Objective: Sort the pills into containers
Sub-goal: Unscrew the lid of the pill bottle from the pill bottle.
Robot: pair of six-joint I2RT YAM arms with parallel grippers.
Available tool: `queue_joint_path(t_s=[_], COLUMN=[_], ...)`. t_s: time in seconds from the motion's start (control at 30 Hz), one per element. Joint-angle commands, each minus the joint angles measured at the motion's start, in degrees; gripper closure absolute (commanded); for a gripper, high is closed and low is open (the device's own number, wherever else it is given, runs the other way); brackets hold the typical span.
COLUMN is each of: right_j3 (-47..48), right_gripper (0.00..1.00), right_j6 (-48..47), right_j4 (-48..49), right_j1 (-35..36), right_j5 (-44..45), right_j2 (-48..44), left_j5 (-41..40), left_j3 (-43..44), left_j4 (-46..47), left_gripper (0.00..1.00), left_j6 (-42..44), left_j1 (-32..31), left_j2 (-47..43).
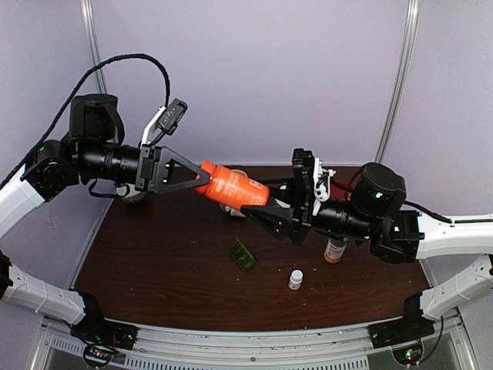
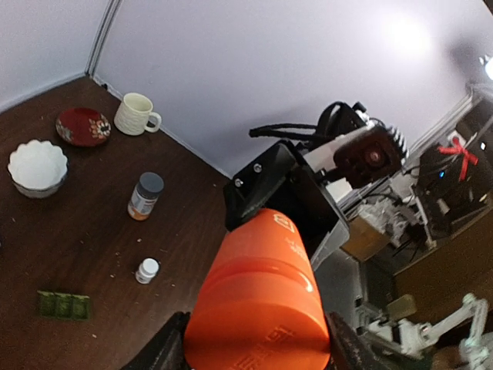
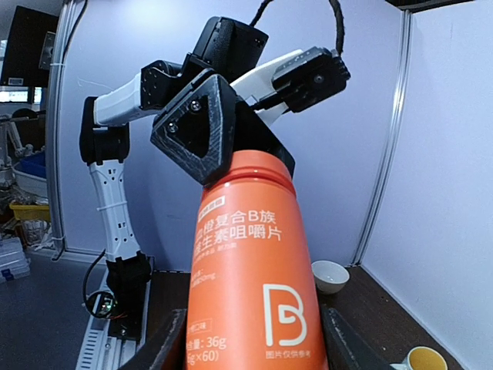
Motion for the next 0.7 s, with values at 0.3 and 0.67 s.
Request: queue_joint_path(t_s=[0.3,0.67], right_j3=[-6.2,-10.2], right_gripper=[1.0,1.0], right_j6=[-27.3,-26.2], right_j4=[9.4,12.0], right_j1=[7.3,7.4], right_j5=[25.0,29.4], right_j2=[1.5,-1.1], left_j5=[5.3,2.3], left_j3=[-3.2,-5.6], left_j4=[11.1,9.6], left_gripper=[1.0,1.0], left_j6=[-36.6,-38.1], left_j1=[0.1,5.7], left_j2=[-1.8,-5.6])
